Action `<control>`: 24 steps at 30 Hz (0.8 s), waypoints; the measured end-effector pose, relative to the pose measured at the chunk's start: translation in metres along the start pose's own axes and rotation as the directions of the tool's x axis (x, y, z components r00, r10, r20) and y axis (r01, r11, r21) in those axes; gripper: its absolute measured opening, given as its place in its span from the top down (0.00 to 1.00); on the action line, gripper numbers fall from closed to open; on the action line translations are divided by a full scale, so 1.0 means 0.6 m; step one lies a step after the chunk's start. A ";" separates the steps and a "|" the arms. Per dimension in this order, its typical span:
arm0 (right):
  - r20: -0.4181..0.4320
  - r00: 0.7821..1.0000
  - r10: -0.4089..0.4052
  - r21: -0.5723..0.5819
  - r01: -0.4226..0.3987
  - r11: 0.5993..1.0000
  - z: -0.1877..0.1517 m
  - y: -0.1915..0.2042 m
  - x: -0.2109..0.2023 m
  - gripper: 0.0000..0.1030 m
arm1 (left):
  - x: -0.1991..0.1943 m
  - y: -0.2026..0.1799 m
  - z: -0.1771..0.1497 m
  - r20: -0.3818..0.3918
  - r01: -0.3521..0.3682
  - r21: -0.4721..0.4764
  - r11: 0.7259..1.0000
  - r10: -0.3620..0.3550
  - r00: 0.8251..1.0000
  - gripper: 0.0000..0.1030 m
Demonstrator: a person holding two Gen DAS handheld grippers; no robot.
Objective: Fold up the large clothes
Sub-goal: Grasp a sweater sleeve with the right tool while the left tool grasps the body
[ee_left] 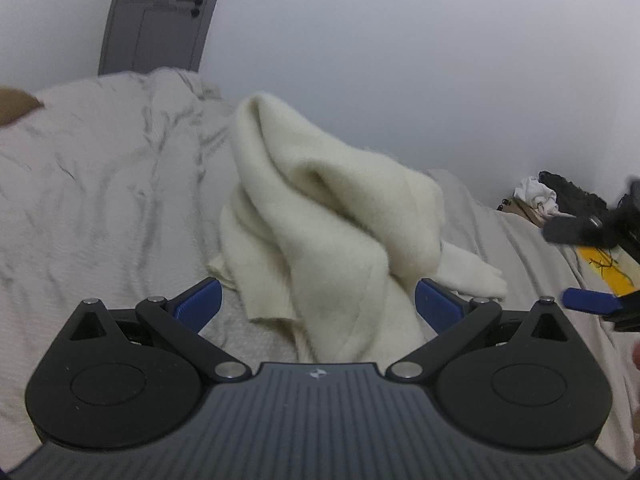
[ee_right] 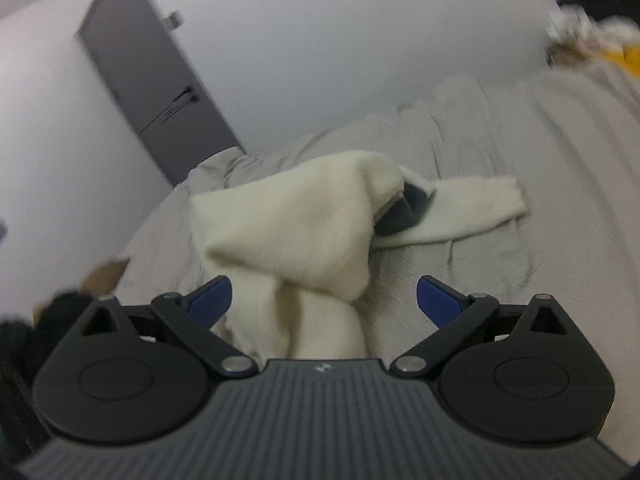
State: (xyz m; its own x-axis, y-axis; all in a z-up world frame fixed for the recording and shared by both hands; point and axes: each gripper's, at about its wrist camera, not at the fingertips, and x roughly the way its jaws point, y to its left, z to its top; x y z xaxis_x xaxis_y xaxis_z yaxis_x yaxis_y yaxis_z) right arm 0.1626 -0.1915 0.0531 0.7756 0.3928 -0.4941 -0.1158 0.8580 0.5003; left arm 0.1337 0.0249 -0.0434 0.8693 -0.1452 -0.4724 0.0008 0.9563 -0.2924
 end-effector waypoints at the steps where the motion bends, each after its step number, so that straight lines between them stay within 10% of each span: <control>1: -0.008 1.000 0.002 0.028 -0.002 1.000 0.001 -0.002 0.015 0.03 | 0.011 0.004 -0.004 0.003 0.015 0.007 1.000 -0.015 1.000 0.00; 12: -0.075 0.996 0.051 0.117 -0.042 0.992 -0.024 -0.043 0.195 0.06 | 0.095 0.072 -0.035 0.036 0.076 -0.002 0.997 -0.076 0.996 0.01; 19: -0.051 0.983 0.174 0.098 -0.169 0.981 -0.031 -0.055 0.267 0.09 | 0.148 0.087 -0.058 -0.003 0.143 -0.043 0.989 -0.143 0.990 0.19; 24: -0.045 0.966 0.256 0.136 -0.248 0.959 -0.029 -0.063 0.267 0.53 | 0.155 0.075 -0.060 -0.016 0.181 -0.032 0.983 -0.182 0.983 0.49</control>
State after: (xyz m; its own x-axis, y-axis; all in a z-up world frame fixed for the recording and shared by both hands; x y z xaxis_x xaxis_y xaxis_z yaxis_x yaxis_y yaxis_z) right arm 0.2803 -0.1553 -0.0573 0.6913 0.6140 -0.3809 -0.2195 0.6807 0.6989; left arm 0.1965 0.0455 -0.1306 0.8469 -0.3205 -0.4243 0.1423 0.9054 -0.4000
